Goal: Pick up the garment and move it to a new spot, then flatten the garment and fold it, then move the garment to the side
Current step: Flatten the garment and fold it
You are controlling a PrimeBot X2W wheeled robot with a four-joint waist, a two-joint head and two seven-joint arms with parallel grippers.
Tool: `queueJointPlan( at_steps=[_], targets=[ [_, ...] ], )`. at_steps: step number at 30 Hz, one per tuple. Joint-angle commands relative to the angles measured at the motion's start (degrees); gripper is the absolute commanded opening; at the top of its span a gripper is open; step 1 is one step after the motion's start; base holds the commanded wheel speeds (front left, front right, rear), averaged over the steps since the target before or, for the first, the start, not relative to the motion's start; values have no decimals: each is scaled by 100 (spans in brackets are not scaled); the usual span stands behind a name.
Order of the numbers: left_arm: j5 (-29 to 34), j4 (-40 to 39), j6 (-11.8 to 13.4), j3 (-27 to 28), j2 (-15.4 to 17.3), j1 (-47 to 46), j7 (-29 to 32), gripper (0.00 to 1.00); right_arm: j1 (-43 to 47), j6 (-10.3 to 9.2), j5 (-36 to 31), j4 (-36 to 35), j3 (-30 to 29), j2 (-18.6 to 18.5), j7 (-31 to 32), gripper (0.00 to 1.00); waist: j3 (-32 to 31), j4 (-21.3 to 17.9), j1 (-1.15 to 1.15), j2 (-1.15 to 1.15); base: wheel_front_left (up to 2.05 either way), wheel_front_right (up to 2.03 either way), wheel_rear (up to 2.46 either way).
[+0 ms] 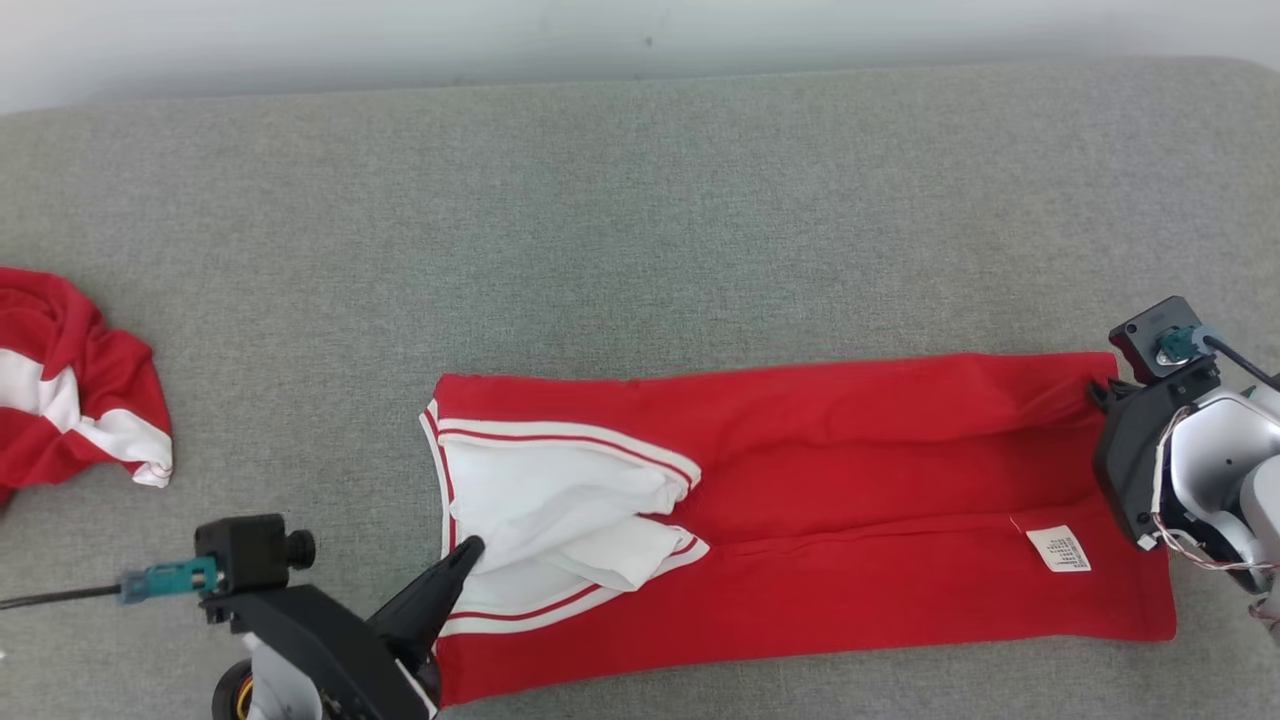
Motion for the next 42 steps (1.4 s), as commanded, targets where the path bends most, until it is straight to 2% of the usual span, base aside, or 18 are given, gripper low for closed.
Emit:
queueJointPlan(
  at_steps=[1,10,17,18,19,20,25,31,37,38,42],
  targets=[
    [-22,-68,32,64,41,172,-70,0,86,-12,76,-65,-19,-88,22,0,-38,31,0,0,0,0,0],
    [-150,-82,39,67,-40,476,-145,0,426,-12,214,-281,-130,-251,202,0,-142,86,0,0,0,0,0],
    [-64,84,92,-29,-19,666,-141,0,779,-12,219,-444,-340,-183,308,0,-196,73,0,0,0,0,0],
    [31,119,112,-22,13,635,-206,0,808,-12,223,-420,-435,-129,282,30,-207,76,0,0,0,0,0],
    [122,138,91,-2,4,575,-318,42,859,-12,207,-415,-498,-76,258,100,-228,85,0,0,0,0,0],
    [249,202,90,-31,9,538,-384,100,895,-12,152,-393,-599,-19,201,100,-265,94,0,0,0,0,0],
    [775,445,15,-148,8,482,-871,100,1231,-12,113,-472,-1153,308,42,100,-525,144,0,0,0,0,0],
    [1450,664,-79,-130,-103,743,-1963,100,2091,-12,1,-1026,-2351,1017,-326,100,-964,251,0,0,0,0,0],
    [2209,944,76,29,-238,944,-3326,100,3093,-12,-249,-1849,-3619,2322,-590,100,-1326,340,0,0,0,0,0],
    [2492,1010,135,120,-263,955,-3540,100,3307,-12,-324,-2014,-3868,2747,-640,100,-1399,345,0,0,0,0,0],
    [3135,1041,290,402,-408,1012,-3661,100,3511,-12,-482,-2141,-4273,3355,-692,100,-1494,370,0,0,0,0,0]
  ],
)
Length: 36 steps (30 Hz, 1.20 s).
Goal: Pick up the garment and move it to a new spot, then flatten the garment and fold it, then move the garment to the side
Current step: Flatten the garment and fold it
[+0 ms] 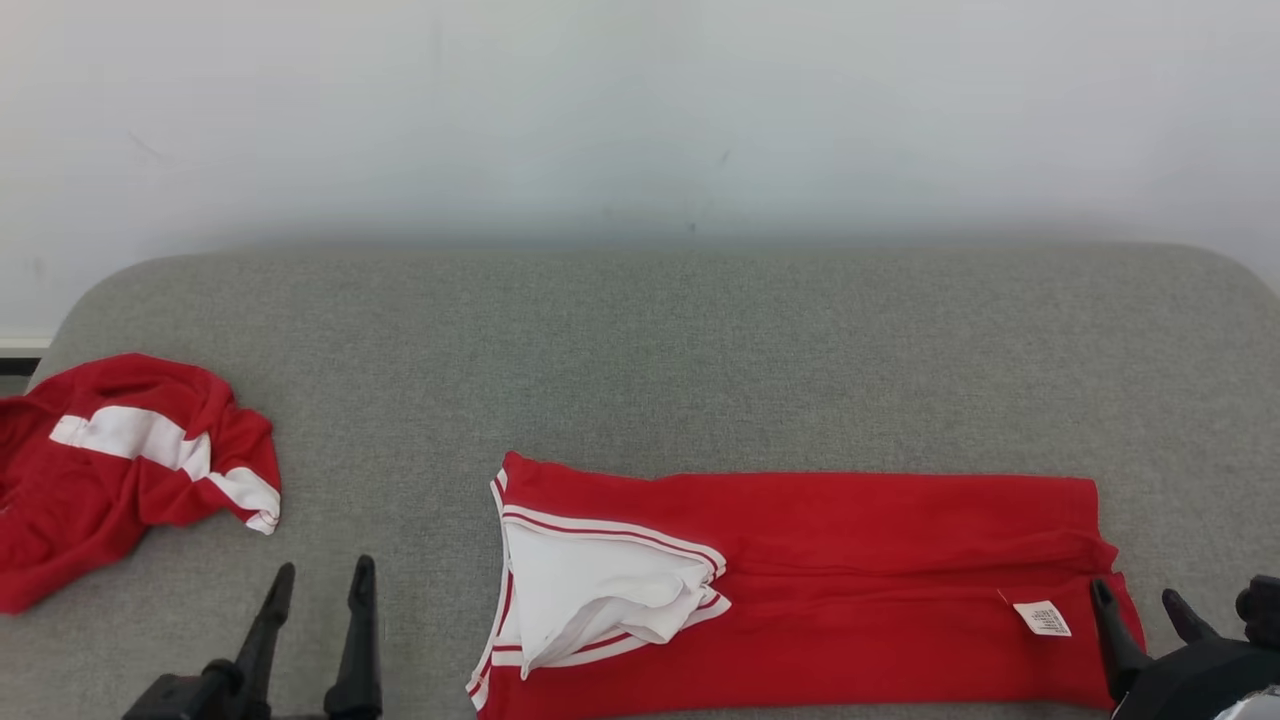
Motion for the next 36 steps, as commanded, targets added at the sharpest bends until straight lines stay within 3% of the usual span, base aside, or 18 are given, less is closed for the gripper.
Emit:
queueJointPlan(
  at_steps=[1,9,18,27,36],
  targets=[
    [300,-100,51,208,-112,85,-35,100,52,-12,-56,-27,-151,157,-25,100,-92,48,1,1,0,0,0],
    [1362,-415,-118,981,-612,411,-35,100,-330,-11,-399,232,-682,450,-336,100,-138,64,1,1,0,0,0],
    [1989,-365,-633,1487,-1115,607,-32,100,-760,-12,-729,746,-1126,538,-1313,100,-229,198,1,1,0,0,0],
    [2313,-196,-1055,1688,-1346,627,-32,100,-1302,-12,-1441,1969,-1343,537,-1084,100,-164,171,1,1,0,0,0],
    [2496,-95,-1267,1760,-1404,473,-32,100,-1906,-12,-1897,2994,-1408,200,-1142,100,114,355,1,1,0,0,0]
  ],
)
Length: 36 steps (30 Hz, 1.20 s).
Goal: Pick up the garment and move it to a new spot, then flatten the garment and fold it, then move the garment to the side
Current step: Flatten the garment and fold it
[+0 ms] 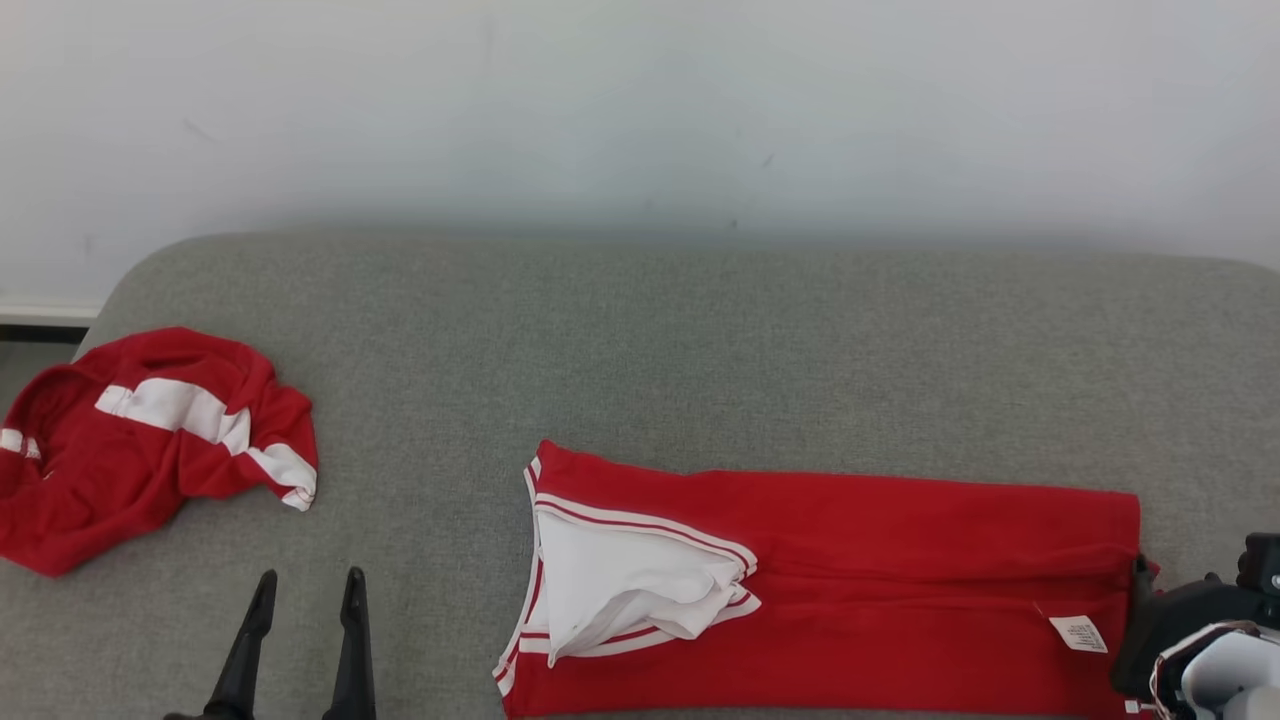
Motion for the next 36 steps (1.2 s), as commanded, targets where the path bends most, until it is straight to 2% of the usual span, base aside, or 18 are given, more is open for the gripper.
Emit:
queueJointPlan(
  at_steps=[1,13,19,24,27,31,32,33,34,36],
  targets=[
    [51,36,-25,-12,-12,-82,-16,100,-90,-11,-60,71,1,-70,-38,100,114,71,0,0,0,0,0],
    [-215,434,-221,-200,183,-292,157,100,-695,-11,-290,1124,101,-373,290,100,517,120,0,0,0,0,0],
    [-324,382,-237,-265,265,-351,304,100,-715,-11,-272,1549,89,-314,515,100,592,123,0,0,0,0,0],
    [-357,296,-225,-269,314,-337,385,100,-497,-10,-151,1999,100,-76,1306,100,604,104,0,0,0,0,0],
    [-370,255,-180,-260,324,-304,417,100,-321,-10,-53,2013,195,-22,1679,100,595,85,0,0,0,0,0],
    [-399,207,-144,-249,337,-247,440,100,-211,-10,92,1768,376,-138,1794,100,597,24,0,0,0,0,0],
    [-404,200,-139,-252,340,-247,450,100,-209,-10,111,1704,414,-169,1794,47,602,8,0,0,0,0,0],
    [-415,191,-135,-254,348,-251,456,100,-229,-10,118,1634,468,-186,1779,18,611,-10,0,0,0,0,0],
    [-420,178,-134,-259,353,-260,472,100,-244,-11,123,1594,521,-195,1792,0,621,-22,0,0,0,0,0],
    [-418,165,-129,-280,359,-300,489,100,-326,-11,171,1485,581,-178,1774,0,640,-42,0,0,0,0,0]
  ],
)
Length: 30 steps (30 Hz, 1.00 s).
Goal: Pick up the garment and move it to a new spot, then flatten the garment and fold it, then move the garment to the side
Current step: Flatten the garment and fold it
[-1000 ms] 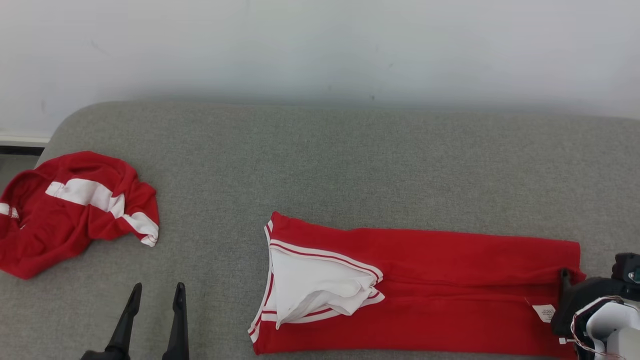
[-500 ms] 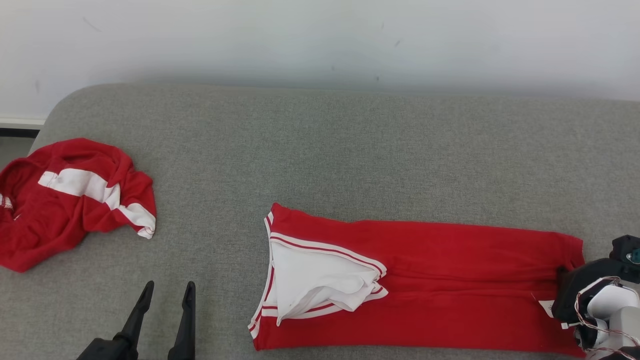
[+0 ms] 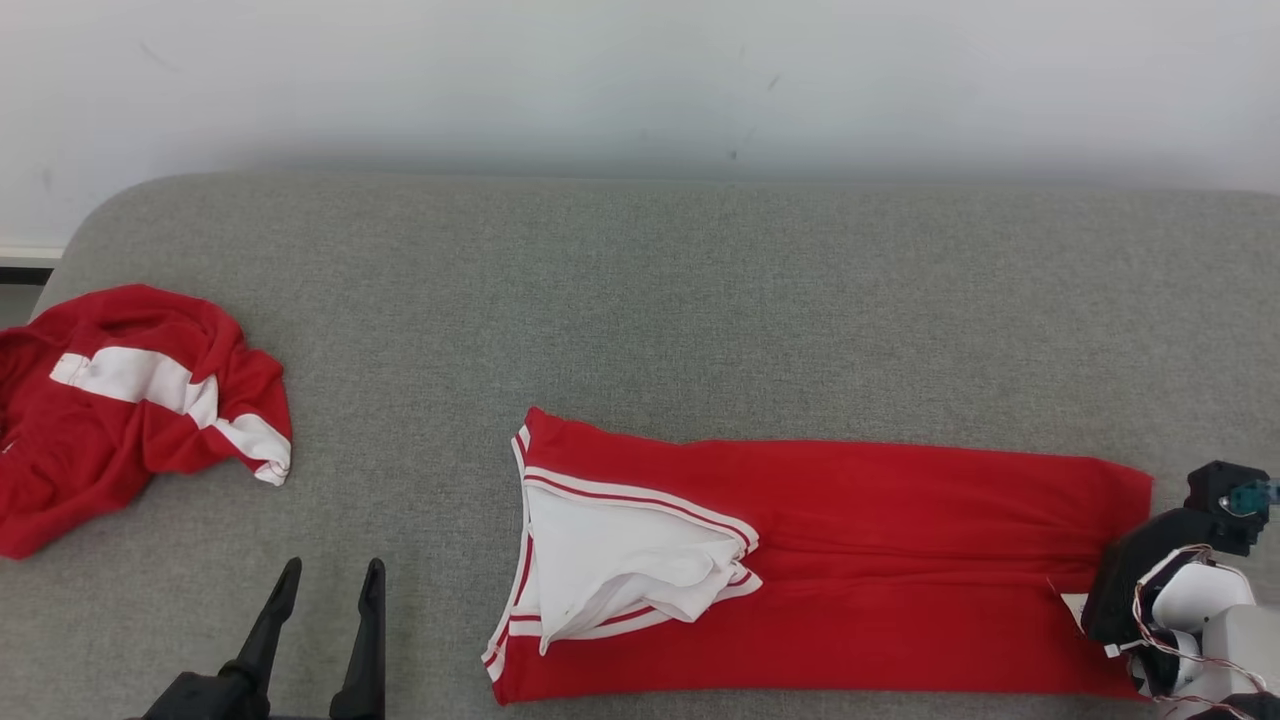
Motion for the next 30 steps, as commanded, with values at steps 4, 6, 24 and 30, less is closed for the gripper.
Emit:
queueJointPlan(
  at_steps=[4,6,24,30],
  targets=[
    [-22,-36,29,-31,39,-79,40,100,352,-17,-45,159,-24,178,153,0,27,-19,1,0,0,0,0],
    [-28,-36,31,-36,49,-67,47,100,312,-18,-123,33,-161,103,43,0,20,-19,1,0,0,0,0],
    [-95,-43,128,-114,34,-35,-6,100,-136,-13,-1307,-1376,-1400,-213,-1243,0,13,-164,1,0,0,0,0],
    [-121,67,121,-200,-35,-25,-52,100,131,-13,-869,-1708,-1082,178,-946,0,-146,-121,1,0,0,0,0]
  ],
)
